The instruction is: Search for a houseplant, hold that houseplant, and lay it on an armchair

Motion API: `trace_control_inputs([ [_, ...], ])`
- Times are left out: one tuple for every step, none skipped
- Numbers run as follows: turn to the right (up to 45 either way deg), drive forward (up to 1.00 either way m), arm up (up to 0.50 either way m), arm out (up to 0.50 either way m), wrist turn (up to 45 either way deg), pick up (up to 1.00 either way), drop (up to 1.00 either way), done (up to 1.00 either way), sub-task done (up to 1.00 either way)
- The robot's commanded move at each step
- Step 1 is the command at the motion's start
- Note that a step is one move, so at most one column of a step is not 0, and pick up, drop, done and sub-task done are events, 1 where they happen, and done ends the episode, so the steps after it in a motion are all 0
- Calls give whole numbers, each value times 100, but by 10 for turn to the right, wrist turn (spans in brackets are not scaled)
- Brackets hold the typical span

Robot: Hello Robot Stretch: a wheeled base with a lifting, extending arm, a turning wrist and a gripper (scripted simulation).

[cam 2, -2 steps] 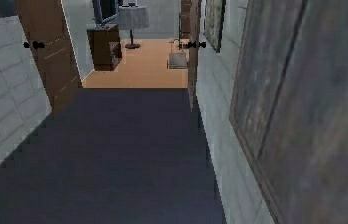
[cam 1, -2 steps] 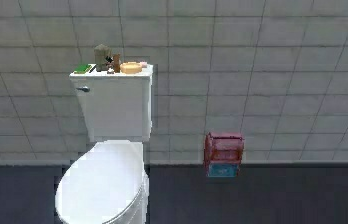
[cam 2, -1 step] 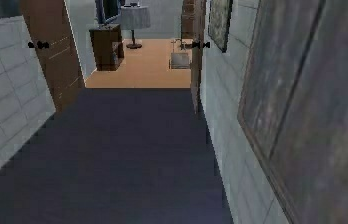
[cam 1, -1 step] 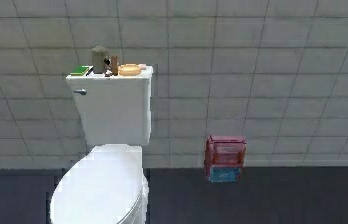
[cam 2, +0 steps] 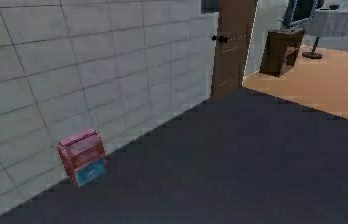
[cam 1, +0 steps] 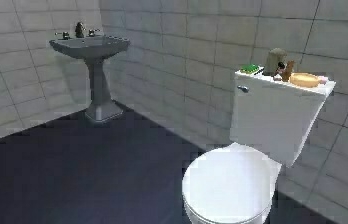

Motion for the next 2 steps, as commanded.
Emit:
trace_control_inputs([
  [-420, 0, 0, 0, 0, 0, 0, 0, 0],
  [0, 100, 0, 0, 0, 0, 0, 0, 0],
])
